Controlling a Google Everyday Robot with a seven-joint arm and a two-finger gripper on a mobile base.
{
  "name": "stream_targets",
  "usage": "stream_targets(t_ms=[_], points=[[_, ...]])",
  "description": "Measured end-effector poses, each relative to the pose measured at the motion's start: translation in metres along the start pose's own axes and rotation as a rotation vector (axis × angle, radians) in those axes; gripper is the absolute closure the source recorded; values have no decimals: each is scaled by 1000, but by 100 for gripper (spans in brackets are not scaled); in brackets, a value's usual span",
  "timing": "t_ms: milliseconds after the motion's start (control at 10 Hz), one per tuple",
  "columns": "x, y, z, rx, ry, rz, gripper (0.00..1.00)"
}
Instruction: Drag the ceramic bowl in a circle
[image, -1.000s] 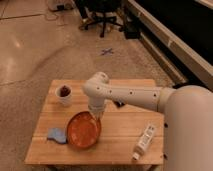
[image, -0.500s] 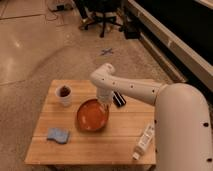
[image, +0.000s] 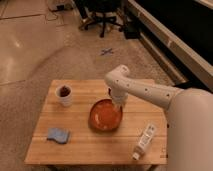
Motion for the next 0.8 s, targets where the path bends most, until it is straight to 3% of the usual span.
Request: stream_targets(t_ms=[200,400,800], points=[[-36,19,11,-2,-27,2,95],[-65,20,14,12,-44,-13,95],[-104,-26,2,89,-44,-109,95]])
